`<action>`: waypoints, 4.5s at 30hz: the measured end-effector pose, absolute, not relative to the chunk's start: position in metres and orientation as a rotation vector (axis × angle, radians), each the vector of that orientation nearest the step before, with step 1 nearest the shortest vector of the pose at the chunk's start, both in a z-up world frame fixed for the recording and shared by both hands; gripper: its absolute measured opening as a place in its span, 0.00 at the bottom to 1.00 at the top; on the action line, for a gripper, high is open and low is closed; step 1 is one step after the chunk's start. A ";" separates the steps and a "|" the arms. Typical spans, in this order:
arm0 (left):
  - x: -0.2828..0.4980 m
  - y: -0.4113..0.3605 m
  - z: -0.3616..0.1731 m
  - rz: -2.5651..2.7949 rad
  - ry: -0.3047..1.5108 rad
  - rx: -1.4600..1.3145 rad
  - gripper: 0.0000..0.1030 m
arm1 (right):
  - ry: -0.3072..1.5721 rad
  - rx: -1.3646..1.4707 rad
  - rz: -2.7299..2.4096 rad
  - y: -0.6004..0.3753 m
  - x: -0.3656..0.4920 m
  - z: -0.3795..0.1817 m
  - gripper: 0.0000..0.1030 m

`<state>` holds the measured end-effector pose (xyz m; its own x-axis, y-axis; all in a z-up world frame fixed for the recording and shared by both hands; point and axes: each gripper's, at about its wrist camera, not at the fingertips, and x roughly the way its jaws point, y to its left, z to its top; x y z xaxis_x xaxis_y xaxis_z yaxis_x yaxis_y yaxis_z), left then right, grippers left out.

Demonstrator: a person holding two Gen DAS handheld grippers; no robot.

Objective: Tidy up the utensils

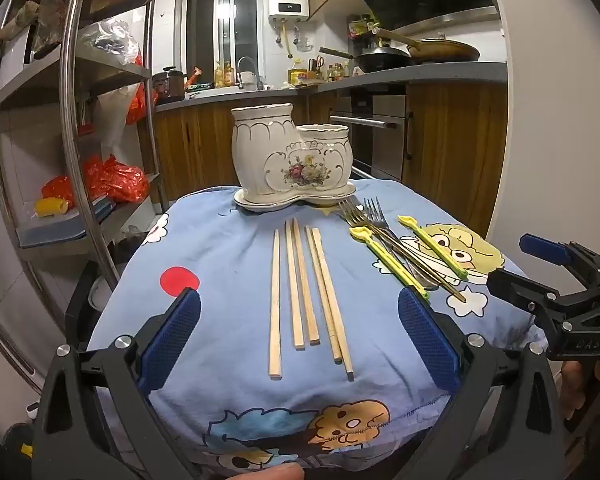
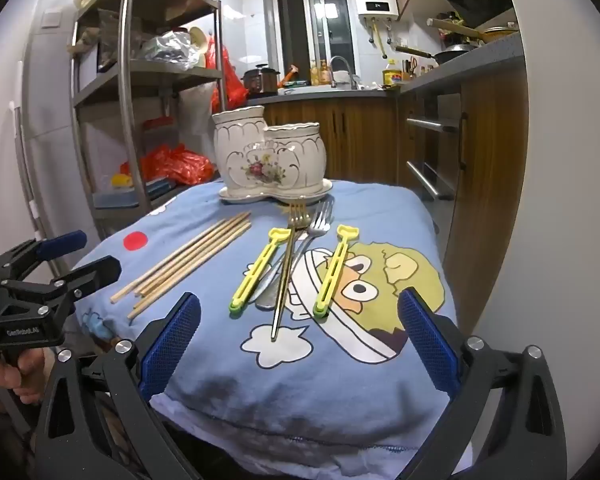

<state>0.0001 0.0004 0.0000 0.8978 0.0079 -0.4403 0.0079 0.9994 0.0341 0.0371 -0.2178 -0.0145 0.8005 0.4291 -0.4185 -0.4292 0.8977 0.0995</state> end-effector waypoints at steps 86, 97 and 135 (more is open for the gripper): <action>0.000 -0.006 0.000 -0.007 0.456 0.040 0.95 | 0.450 0.006 0.461 -0.219 0.037 -0.013 0.95; 0.002 0.004 -0.008 -0.012 0.468 -0.012 0.95 | 0.463 0.018 0.463 -0.219 0.037 -0.012 0.95; 0.136 0.035 -0.024 -0.094 0.919 0.092 0.11 | 0.808 -0.049 0.426 -0.208 0.158 -0.012 0.42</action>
<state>0.1363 0.0345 -0.0235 0.6027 -0.0414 -0.7969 0.1201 0.9920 0.0393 0.1580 -0.2082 -0.0118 0.6111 0.3503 -0.7098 -0.3870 0.9145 0.1181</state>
